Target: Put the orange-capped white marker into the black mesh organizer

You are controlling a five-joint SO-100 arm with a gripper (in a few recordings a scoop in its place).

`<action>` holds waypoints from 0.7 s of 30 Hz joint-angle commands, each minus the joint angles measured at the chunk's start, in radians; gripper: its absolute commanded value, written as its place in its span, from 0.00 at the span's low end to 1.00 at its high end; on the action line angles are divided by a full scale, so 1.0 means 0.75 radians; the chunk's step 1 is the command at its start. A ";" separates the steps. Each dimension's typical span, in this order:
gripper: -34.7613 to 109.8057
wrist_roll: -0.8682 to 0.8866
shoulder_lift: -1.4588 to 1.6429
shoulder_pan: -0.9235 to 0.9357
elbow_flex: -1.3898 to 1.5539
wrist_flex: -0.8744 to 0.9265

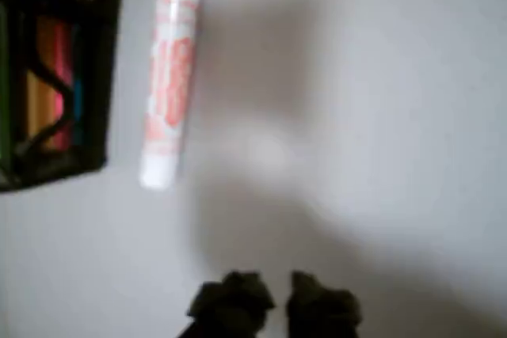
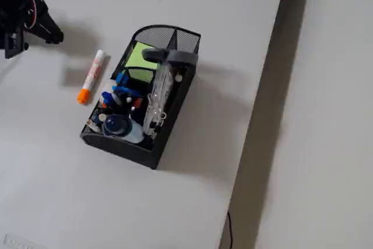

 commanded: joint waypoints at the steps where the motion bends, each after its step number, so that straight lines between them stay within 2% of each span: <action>1: 0.27 -0.104 0.008 0.018 0.012 -0.117; 2: 0.27 -0.219 0.008 0.039 0.014 -0.127; 3: 0.27 -0.223 0.008 0.074 0.000 -0.143; 7: 0.29 -0.053 -0.090 0.160 -0.076 -0.286; 11: 0.32 0.065 -0.589 0.235 -0.321 -0.464; 16: 0.38 0.151 -1.068 0.252 -0.577 -0.542; 21: 0.38 0.223 -1.436 0.282 -0.757 -0.599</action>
